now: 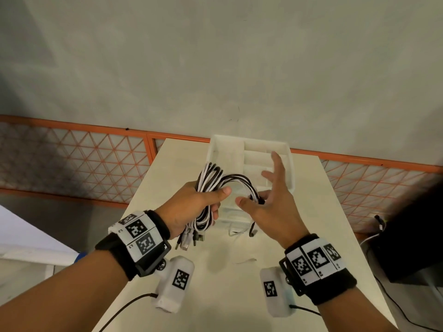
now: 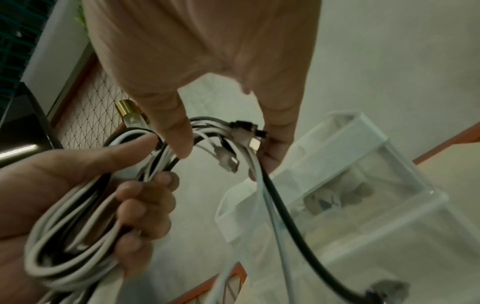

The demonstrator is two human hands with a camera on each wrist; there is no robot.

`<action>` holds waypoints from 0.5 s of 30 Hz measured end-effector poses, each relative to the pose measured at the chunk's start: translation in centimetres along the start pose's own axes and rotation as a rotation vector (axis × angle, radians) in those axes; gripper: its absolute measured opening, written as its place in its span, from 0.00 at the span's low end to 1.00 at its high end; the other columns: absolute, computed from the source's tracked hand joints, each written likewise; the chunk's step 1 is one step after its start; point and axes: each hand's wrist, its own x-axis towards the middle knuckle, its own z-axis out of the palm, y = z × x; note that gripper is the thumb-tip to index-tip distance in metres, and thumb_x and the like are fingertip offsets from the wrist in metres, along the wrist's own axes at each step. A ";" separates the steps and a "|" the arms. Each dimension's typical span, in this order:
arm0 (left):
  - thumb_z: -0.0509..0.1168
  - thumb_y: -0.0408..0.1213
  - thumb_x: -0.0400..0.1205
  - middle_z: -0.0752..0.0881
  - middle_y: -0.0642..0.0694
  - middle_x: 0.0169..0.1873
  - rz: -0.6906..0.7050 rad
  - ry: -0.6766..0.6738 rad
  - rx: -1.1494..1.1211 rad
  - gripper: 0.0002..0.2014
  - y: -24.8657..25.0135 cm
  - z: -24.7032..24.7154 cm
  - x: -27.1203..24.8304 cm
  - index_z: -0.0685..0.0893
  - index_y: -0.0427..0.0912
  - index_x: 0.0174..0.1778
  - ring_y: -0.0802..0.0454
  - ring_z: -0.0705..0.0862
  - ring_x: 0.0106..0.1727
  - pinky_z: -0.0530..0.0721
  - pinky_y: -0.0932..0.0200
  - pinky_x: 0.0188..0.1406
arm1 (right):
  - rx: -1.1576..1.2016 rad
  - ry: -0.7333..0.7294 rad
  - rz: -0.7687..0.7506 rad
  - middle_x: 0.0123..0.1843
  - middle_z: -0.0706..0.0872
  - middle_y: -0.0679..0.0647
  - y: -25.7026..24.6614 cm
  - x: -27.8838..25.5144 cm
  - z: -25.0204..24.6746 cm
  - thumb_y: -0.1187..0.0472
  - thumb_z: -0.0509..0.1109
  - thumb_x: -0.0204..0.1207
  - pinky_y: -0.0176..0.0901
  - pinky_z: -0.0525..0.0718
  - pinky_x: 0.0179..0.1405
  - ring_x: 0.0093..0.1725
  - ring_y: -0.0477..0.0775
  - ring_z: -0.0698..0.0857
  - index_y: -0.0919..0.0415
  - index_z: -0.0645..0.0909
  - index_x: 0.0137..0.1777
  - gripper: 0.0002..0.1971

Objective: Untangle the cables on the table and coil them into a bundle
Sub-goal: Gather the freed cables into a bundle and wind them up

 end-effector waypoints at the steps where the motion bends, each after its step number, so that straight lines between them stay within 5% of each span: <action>1: 0.74 0.47 0.77 0.80 0.43 0.27 0.001 -0.039 0.032 0.14 0.2 -0.1 -0.2 0.82 0.41 0.36 0.44 0.81 0.32 0.82 0.50 0.38 | -0.066 -0.054 -0.050 0.75 0.70 0.40 -0.1 0.2 -0.2 0.56 0.81 0.73 0.39 0.81 0.59 0.67 0.46 0.81 0.36 0.55 0.85 0.47; 3: 0.75 0.50 0.76 0.80 0.43 0.27 0.010 -0.090 0.093 0.15 0.4 -0.1 -0.3 0.82 0.42 0.34 0.43 0.81 0.33 0.82 0.49 0.40 | -0.165 -0.113 -0.137 0.74 0.76 0.40 0.3 0.7 -0.2 0.56 0.76 0.78 0.43 0.77 0.71 0.72 0.44 0.78 0.43 0.75 0.77 0.28; 5: 0.75 0.54 0.72 0.81 0.42 0.27 0.023 -0.081 0.125 0.18 0.7 -0.1 -0.3 0.83 0.42 0.35 0.43 0.81 0.34 0.83 0.48 0.41 | -0.155 -0.120 -0.136 0.59 0.89 0.41 0.8 0.8 -0.1 0.56 0.71 0.83 0.44 0.82 0.61 0.60 0.44 0.86 0.48 0.85 0.58 0.06; 6: 0.75 0.56 0.71 0.82 0.42 0.27 0.030 -0.058 0.116 0.18 0.7 0.0 -0.3 0.83 0.43 0.35 0.42 0.81 0.34 0.83 0.48 0.41 | -0.109 -0.137 -0.128 0.51 0.91 0.44 1.1 0.8 -0.2 0.56 0.69 0.85 0.43 0.83 0.53 0.52 0.43 0.88 0.50 0.85 0.53 0.03; 10: 0.77 0.60 0.69 0.82 0.41 0.27 0.046 0.081 0.014 0.22 0.6 -0.1 0.2 0.83 0.42 0.32 0.41 0.81 0.34 0.82 0.47 0.41 | 0.137 -0.216 -0.078 0.43 0.90 0.52 1.7 0.4 -0.2 0.59 0.63 0.89 0.36 0.82 0.42 0.40 0.42 0.88 0.56 0.84 0.58 0.08; 15: 0.76 0.62 0.64 0.81 0.42 0.31 0.002 0.101 -0.060 0.28 0.0 1.2 0.1 0.85 0.39 0.42 0.44 0.82 0.34 0.85 0.49 0.40 | 0.228 -0.022 -0.159 0.31 0.83 0.47 1.0 -0.5 1.0 0.62 0.63 0.88 0.41 0.84 0.35 0.31 0.44 0.82 0.57 0.86 0.49 0.11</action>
